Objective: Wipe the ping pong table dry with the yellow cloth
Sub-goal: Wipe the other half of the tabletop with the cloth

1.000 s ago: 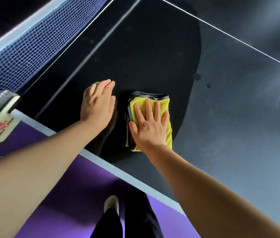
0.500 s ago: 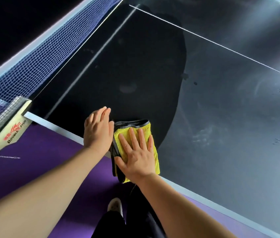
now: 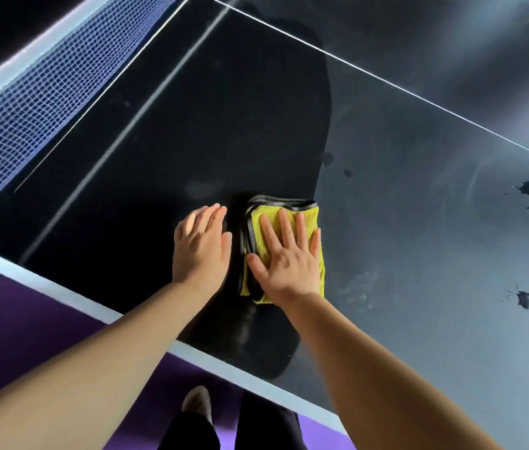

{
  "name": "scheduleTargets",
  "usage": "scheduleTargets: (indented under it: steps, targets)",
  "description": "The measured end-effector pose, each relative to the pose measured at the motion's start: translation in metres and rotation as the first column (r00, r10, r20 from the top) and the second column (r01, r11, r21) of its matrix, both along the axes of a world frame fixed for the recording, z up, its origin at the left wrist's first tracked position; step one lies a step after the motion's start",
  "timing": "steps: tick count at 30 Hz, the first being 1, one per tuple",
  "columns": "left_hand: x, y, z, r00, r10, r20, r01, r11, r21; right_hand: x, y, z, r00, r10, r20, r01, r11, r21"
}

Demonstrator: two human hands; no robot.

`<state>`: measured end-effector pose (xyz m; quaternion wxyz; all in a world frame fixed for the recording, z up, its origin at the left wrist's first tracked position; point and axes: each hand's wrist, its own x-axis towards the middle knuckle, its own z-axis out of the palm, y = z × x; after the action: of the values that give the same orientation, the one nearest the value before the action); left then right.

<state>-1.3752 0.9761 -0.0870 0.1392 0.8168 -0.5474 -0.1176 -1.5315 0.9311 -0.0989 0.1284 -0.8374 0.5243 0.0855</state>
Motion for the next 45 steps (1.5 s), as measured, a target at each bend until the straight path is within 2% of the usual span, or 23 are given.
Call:
scheduleTargets:
  steps: [8, 17, 26, 33, 37, 45]
  targets:
    - [-0.044, -0.108, -0.019, 0.999, -0.038, 0.027, 0.042, 0.986, -0.161, -0.006, -0.167, -0.014, 0.999, -0.041, 0.006, 0.041, 0.997, -0.07]
    - [-0.071, -0.216, -0.028, 0.994, -0.029, 0.104, 0.037, 0.996, -0.082, 0.005, -0.32, -0.02, 0.999, -0.033, 0.019, 0.035, 0.995, -0.098]
    - [-0.073, -0.236, -0.045, 0.981, -0.054, 0.186, 0.065, 0.997, -0.051, 0.015, -0.445, -0.021, 0.999, 0.024, -0.03, -0.028, 0.992, -0.126]
    - [-0.074, -0.24, -0.046, 0.978, -0.042, 0.204, 0.061, 0.994, -0.089, 0.014, -0.491, -0.021, 0.999, -0.035, 0.036, 0.038, 0.996, -0.085]
    - [-0.075, -0.243, -0.044, 0.977, -0.043, 0.207, 0.058, 0.996, -0.068, -0.017, -0.501, -0.02, 0.993, -0.11, 0.042, 0.113, 0.99, -0.084]
    - [-0.078, -0.245, -0.042, 0.973, -0.031, 0.231, 0.047, 0.997, -0.064, -0.059, -0.457, -0.021, 0.98, -0.196, 0.026, 0.197, 0.978, -0.061]
